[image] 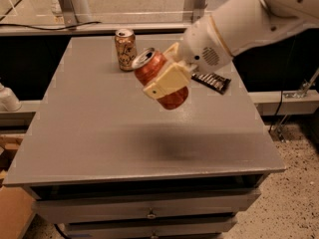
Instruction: Knock coke can over
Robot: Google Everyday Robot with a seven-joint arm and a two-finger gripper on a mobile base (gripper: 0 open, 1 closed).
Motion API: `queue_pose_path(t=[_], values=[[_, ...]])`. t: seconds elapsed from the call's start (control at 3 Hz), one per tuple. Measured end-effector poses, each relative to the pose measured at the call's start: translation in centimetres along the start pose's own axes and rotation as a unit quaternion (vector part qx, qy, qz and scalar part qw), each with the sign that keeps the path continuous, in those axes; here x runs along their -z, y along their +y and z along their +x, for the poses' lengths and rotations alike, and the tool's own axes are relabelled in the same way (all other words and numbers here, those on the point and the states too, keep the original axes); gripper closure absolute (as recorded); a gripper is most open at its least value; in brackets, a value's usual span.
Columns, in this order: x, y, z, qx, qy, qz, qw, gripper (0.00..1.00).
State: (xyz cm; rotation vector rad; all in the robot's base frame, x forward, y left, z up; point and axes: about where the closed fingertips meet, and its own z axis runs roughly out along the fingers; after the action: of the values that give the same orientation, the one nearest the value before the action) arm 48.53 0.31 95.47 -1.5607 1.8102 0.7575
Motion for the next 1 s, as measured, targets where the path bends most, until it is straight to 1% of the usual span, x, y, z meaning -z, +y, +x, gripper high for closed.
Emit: queue_pose_path(t=[0.33, 0.67, 1.0], values=[[-3.4, 0.0, -1.0, 0.014, 0.041, -0.015, 0.9989, 1.00], [-3.5, 0.5, -1.4, 0.033, 0.062, -0.007, 0.9975, 1.00], [-5.3, 2.1, -3.0, 0.081, 0.110, 0.020, 0.9904, 1.00]])
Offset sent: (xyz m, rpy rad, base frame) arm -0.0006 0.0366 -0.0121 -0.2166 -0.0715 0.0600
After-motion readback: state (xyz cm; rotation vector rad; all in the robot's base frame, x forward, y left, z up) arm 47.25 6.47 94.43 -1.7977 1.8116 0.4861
